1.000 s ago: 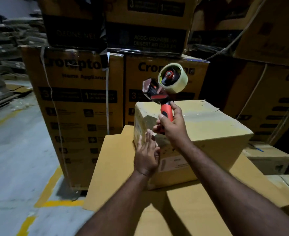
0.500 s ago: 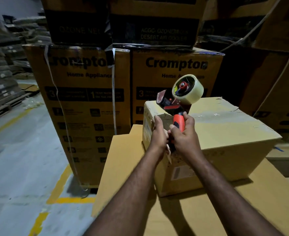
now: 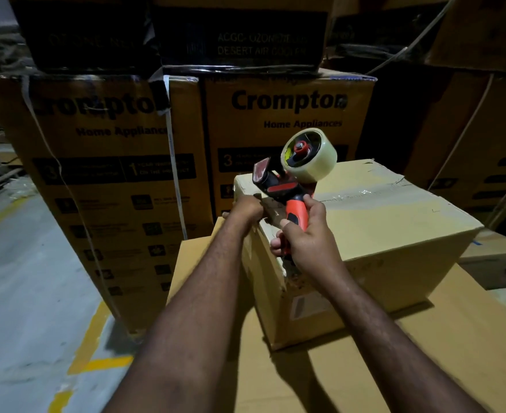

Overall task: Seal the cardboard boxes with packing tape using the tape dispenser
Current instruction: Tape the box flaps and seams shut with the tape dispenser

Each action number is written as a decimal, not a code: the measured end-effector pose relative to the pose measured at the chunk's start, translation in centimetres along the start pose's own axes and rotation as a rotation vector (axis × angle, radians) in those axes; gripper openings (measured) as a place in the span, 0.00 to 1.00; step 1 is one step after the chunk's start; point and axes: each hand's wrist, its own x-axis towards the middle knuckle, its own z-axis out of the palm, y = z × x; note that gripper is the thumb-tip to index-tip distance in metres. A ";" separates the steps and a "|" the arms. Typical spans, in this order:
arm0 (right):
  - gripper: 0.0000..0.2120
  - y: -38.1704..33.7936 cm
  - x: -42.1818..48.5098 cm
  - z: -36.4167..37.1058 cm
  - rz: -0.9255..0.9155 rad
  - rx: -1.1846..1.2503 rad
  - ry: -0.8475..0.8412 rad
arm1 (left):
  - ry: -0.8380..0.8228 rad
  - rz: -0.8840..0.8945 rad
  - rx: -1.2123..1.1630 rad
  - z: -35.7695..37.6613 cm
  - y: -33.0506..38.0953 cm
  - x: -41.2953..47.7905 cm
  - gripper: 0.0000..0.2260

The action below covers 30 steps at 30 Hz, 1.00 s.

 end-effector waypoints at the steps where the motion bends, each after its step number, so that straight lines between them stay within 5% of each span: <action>1: 0.29 0.0 0.1 0.0 -0.001 0.015 -0.004 | -0.029 -0.003 -0.010 -0.5 0.2 -0.1 0.05; 3: 0.29 0.2 0.3 0.1 0.011 0.031 -0.009 | -0.034 0.012 -0.023 -1.2 0.3 0.6 0.05; 7: 0.30 0.3 0.4 -0.1 0.034 0.047 -0.011 | 0.041 -0.077 0.063 -1.6 -3.8 12.7 0.21; 10: 0.30 0.3 0.5 -0.1 0.041 0.045 -0.014 | 0.030 -0.044 0.316 -2.7 -0.6 10.0 0.14; 14: 0.30 0.2 0.7 -0.2 0.067 0.064 -0.030 | 0.036 -0.014 0.642 -3.6 1.1 8.3 0.21; 17: 0.28 0.4 0.9 -0.3 0.106 0.093 -0.031 | 0.232 -0.137 0.826 -3.6 1.4 8.5 0.38; 19: 0.27 0.5 1.0 -0.5 0.123 0.143 -0.038 | 0.224 -0.038 0.716 -3.5 1.8 7.8 0.37; 22: 0.27 0.6 1.1 -0.6 0.126 0.154 -0.041 | 0.079 0.089 0.323 -3.7 -0.4 10.5 0.17; 24: 0.27 0.6 1.3 -0.4 0.127 0.168 -0.039 | 0.123 0.059 0.009 -3.4 -1.2 10.1 0.17; 30: 0.27 0.9 1.4 -0.2 0.110 0.171 -0.041 | 0.184 0.083 -0.337 -2.5 -1.3 8.8 0.15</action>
